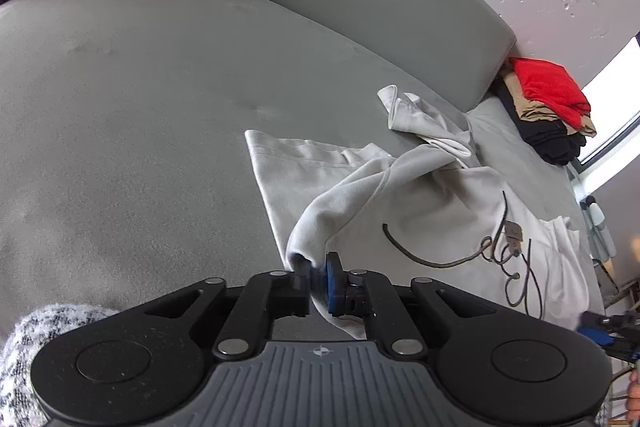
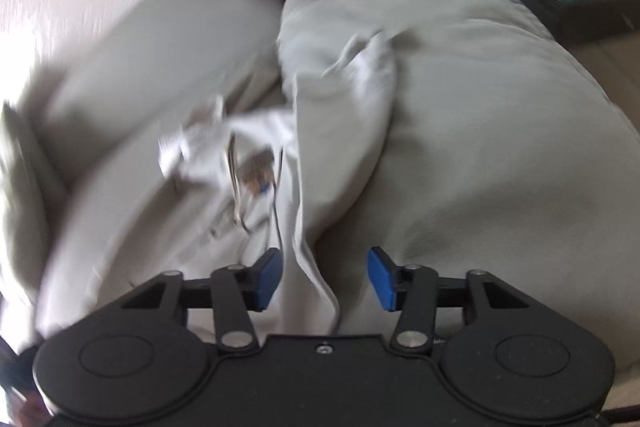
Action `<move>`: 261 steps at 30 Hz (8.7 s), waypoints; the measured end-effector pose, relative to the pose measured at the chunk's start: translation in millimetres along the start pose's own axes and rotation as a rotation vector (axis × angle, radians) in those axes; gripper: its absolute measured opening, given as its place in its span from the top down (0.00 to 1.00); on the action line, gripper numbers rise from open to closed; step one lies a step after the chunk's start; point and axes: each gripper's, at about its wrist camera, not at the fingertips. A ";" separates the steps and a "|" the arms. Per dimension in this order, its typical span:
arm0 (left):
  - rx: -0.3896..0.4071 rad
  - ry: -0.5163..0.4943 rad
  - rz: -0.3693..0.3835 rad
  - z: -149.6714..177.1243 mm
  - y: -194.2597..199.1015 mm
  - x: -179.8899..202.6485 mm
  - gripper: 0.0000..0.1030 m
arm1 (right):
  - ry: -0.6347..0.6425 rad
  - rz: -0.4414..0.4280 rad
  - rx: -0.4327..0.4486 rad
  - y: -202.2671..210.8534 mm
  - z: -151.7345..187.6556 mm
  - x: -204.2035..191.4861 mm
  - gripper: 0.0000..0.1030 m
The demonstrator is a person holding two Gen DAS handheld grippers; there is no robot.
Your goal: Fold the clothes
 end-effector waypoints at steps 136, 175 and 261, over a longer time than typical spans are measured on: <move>0.035 0.186 -0.087 -126.0 -40.8 -17.1 1.00 | -0.319 -0.098 0.001 -77.5 -73.7 -21.8 0.97; -0.103 -0.412 -0.182 34.8 38.6 54.0 0.69 | 0.151 -0.143 -0.111 -10.2 52.4 -71.6 0.84; -0.255 -0.547 -0.028 73.4 -58.1 142.4 0.88 | -0.974 -0.193 0.118 -50.1 -15.0 105.4 0.96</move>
Point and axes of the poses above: each gripper's, at about its wrist camera, not at the fingertips, and y roughly against the way its jaws point, x to its right, z to its underside, and after that the axes turned 6 degrees about y, right-handed
